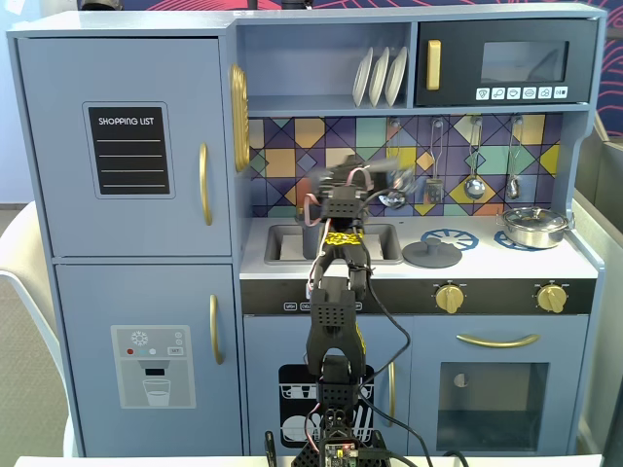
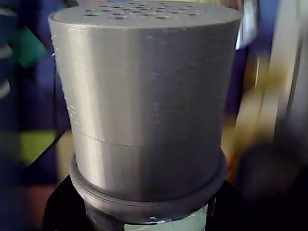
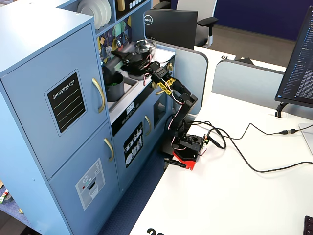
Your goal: Put salt in the gray recipient
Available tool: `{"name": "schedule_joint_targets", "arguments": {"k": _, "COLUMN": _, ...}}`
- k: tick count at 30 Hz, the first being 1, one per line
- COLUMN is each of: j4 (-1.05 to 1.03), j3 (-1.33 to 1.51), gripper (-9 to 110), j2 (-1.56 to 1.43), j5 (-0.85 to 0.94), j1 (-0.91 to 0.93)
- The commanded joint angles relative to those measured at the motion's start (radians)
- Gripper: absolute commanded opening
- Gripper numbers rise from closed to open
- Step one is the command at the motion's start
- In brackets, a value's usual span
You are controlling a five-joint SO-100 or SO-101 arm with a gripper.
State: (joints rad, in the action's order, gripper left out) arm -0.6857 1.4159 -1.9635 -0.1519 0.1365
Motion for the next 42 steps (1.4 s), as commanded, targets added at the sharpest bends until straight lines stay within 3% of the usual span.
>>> {"name": "schedule_joint_targets", "arguments": {"k": 1, "j4": -0.014, "j3": -0.183, "gripper": 0, "j2": 0.069, "j5": -0.454, "j1": -0.115}}
{"name": "schedule_joint_targets", "arguments": {"k": 4, "j4": 0.026, "j3": -0.221, "gripper": 0, "j2": 0.117, "j5": -0.607, "j1": -0.167}}
{"name": "schedule_joint_targets", "arguments": {"k": 12, "j4": 0.193, "j3": -0.272, "gripper": 0, "j2": 0.150, "j5": -0.735, "j1": -0.207}}
{"name": "schedule_joint_targets", "arguments": {"k": 15, "j4": 0.078, "j3": -0.301, "gripper": 0, "j2": 0.163, "j5": -0.758, "j1": -0.195}}
{"name": "schedule_joint_targets", "arguments": {"k": 19, "j4": -0.249, "j3": -0.449, "gripper": 0, "j2": 0.221, "j5": -0.833, "j1": -0.158}}
{"name": "schedule_joint_targets", "arguments": {"k": 21, "j4": -0.250, "j3": -0.420, "gripper": 0, "j2": 0.215, "j5": -0.842, "j1": -0.153}}
{"name": "schedule_joint_targets", "arguments": {"k": 27, "j4": 0.235, "j3": -0.193, "gripper": 0, "j2": 0.097, "j5": -0.673, "j1": -0.215}}
{"name": "schedule_joint_targets", "arguments": {"k": 30, "j4": 0.135, "j3": -0.305, "gripper": 0, "j2": 0.150, "j5": -0.687, "j1": -0.190}}
{"name": "schedule_joint_targets", "arguments": {"k": 33, "j4": -0.129, "j3": -0.417, "gripper": 0, "j2": 0.199, "j5": -0.756, "j1": -0.138}}
{"name": "schedule_joint_targets", "arguments": {"k": 36, "j4": -0.232, "j3": -0.385, "gripper": 0, "j2": 0.193, "j5": -0.790, "j1": -0.115}}
{"name": "schedule_joint_targets", "arguments": {"k": 38, "j4": -0.160, "j3": -0.319, "gripper": 0, "j2": 0.161, "j5": -0.782, "j1": -0.126}}
{"name": "schedule_joint_targets", "arguments": {"k": 42, "j4": 0.184, "j3": -0.210, "gripper": 0, "j2": 0.104, "j5": -0.690, "j1": -0.164}}
